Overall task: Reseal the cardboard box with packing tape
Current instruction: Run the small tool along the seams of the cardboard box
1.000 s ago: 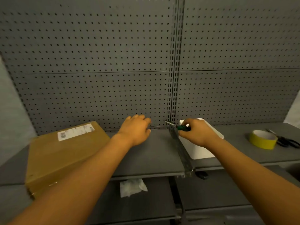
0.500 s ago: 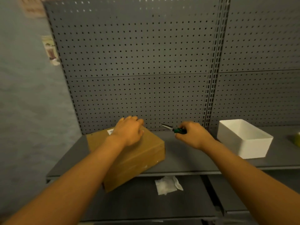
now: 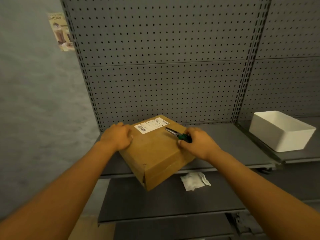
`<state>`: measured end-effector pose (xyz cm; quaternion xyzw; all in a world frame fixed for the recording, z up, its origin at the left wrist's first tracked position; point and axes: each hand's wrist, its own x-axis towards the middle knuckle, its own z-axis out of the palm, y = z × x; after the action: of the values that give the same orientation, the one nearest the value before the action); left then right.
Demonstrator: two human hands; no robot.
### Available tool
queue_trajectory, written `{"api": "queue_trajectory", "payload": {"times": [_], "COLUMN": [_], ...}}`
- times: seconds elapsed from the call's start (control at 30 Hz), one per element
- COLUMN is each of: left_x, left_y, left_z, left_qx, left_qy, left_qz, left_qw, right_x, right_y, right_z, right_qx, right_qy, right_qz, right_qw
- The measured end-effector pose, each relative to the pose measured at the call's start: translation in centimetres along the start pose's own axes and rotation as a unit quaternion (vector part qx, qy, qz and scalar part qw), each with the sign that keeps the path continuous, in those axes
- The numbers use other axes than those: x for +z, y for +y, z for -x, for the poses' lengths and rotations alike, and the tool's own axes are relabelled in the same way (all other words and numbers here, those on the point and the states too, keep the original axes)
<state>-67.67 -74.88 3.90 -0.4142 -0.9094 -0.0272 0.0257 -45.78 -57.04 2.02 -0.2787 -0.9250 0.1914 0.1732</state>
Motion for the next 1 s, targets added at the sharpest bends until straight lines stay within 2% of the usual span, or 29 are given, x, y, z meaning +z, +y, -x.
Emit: {"api": "queue_trajectory", "payload": {"times": [0.3, 0.43, 0.53, 0.7, 0.83, 1.0], "left_x": [1.9, 2.7, 2.8, 2.3, 2.9, 2.8], "left_y": [-0.5, -0.3, -0.5, 0.1, 1.0, 2.3], "left_z": [-1.6, -1.6, -1.2, -0.2, 0.9, 1.9], "left_qx": [-0.042, -0.051, -0.055, -0.051, -0.053, -0.087], "left_qy": [-0.021, -0.006, 0.003, -0.007, -0.004, 0.016], "left_qz": [0.052, 0.073, 0.072, 0.046, 0.057, 0.024], "left_qw": [0.998, 0.996, 0.996, 0.998, 0.997, 0.996], "right_x": [1.0, 1.2, 1.5, 0.6, -0.7, -0.9], "right_y": [-0.5, -0.4, 0.1, 0.9, 1.3, 0.5], "right_z": [-0.7, -0.6, -0.1, -1.2, -2.2, -2.1], "right_qx": [-0.002, -0.009, -0.031, -0.006, 0.025, 0.022], "right_qy": [-0.027, -0.026, -0.014, -0.026, -0.033, -0.067], "right_qz": [0.071, 0.082, 0.103, 0.115, 0.080, 0.044], "right_qw": [0.997, 0.996, 0.994, 0.993, 0.996, 0.997]}}
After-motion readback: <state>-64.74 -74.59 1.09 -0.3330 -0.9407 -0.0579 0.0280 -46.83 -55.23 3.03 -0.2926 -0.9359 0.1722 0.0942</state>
